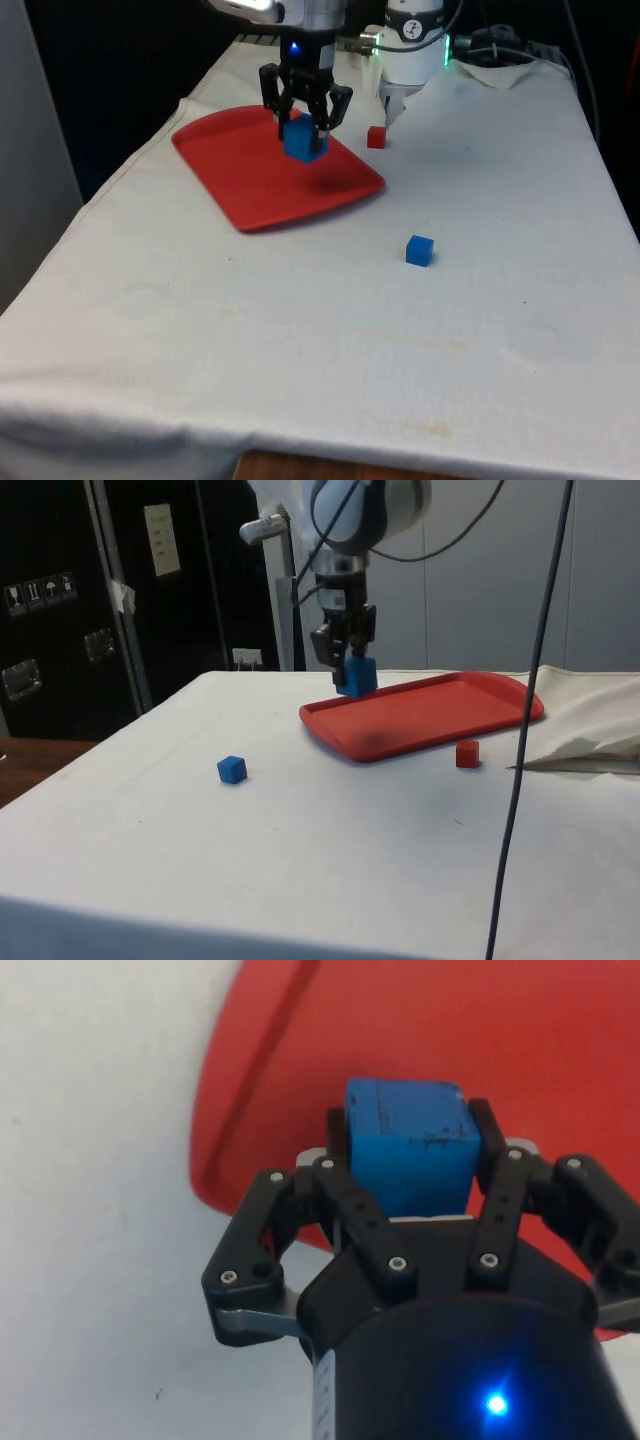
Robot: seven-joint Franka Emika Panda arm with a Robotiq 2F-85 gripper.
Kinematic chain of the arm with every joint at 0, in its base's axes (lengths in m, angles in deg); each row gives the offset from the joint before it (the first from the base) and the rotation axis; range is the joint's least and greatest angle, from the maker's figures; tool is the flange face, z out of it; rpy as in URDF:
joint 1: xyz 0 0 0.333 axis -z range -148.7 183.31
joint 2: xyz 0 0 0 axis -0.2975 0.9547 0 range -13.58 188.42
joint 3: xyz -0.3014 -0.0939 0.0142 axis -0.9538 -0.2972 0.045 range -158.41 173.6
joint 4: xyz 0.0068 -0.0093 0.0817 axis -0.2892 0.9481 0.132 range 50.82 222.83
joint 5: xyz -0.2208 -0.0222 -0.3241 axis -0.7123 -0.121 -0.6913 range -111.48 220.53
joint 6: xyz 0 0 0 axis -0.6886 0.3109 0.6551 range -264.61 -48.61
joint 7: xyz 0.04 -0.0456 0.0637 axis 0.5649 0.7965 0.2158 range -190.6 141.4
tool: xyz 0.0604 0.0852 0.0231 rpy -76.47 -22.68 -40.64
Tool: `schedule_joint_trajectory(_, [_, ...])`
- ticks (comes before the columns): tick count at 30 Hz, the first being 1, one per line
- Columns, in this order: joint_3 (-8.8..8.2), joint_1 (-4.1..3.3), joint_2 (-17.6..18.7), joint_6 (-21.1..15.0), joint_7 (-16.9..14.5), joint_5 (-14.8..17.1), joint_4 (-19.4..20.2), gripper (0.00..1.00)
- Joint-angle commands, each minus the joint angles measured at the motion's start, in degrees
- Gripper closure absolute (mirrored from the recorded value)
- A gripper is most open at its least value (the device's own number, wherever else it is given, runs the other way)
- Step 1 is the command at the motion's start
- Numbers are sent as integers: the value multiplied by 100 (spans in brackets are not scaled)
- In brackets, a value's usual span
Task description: Pick up the largest block and place it onto the tray.
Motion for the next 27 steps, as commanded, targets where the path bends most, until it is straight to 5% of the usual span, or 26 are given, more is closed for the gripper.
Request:
schedule_joint_trajectory(1, [-23,17,-74,-115,-52,-6,86,96])
schedule_joint_trajectory(20, [-367,132,-195,-1066,-602,57,900,96])
schedule_joint_trajectory(22, [-407,92,-92,-1026,-550,29,871,96])
schedule_joint_trajectory(27, [-413,229,-206,-1387,-785,120,1152,96])
